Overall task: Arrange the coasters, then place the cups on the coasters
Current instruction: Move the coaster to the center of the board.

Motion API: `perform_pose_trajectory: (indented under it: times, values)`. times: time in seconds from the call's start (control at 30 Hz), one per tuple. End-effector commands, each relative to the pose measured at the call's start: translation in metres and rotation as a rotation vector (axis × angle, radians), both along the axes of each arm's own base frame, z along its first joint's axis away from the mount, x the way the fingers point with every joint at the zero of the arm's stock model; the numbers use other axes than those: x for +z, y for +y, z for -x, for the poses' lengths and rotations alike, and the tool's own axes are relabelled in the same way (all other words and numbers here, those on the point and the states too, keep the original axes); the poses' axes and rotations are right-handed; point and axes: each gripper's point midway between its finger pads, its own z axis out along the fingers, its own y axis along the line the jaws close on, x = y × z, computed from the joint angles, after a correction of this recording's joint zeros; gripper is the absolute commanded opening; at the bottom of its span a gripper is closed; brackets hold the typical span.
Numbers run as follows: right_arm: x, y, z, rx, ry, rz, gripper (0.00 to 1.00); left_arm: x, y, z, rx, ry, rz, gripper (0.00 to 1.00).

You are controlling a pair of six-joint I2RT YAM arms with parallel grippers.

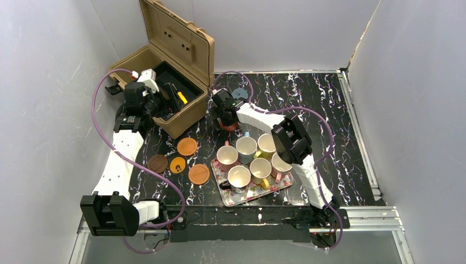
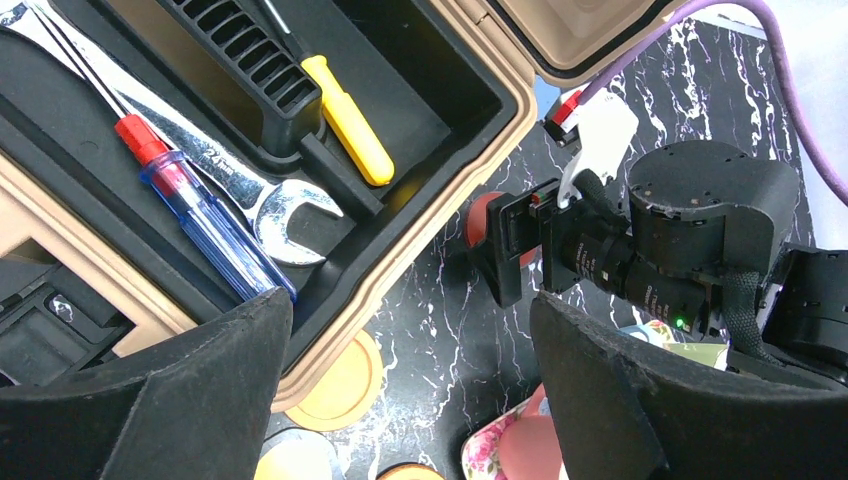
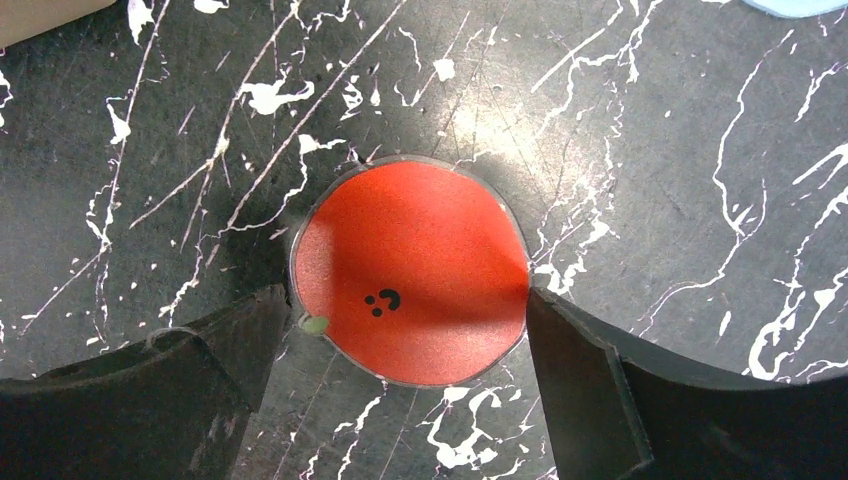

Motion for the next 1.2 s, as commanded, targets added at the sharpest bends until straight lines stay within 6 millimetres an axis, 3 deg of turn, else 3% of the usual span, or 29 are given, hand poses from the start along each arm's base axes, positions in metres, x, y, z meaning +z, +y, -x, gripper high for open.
perform_pose_trajectory:
  times: [0.0,0.23,0.63,0.83,1.17]
  values:
    - [-0.014,-0.015,0.000,-0.064,0.067,-0.023,0.98,0.008,-0.003,0.005,-0.016,-0.019,0.010,0.86]
    - [-0.019,-0.046,-0.010,-0.138,0.072,-0.010,0.96,0.009,-0.004,0.006,-0.020,-0.021,0.015,0.86]
    - [-0.024,-0.102,-0.053,-0.240,0.030,-0.003,0.88,0.009,-0.006,0.005,-0.030,-0.024,0.021,0.86]
    - [-0.028,-0.119,-0.067,-0.271,0.021,-0.026,0.87,0.009,-0.007,0.005,-0.035,-0.023,0.022,0.86]
    - [-0.037,-0.131,-0.086,-0.286,0.027,-0.075,0.84,0.012,-0.008,0.006,-0.044,-0.038,0.025,0.85]
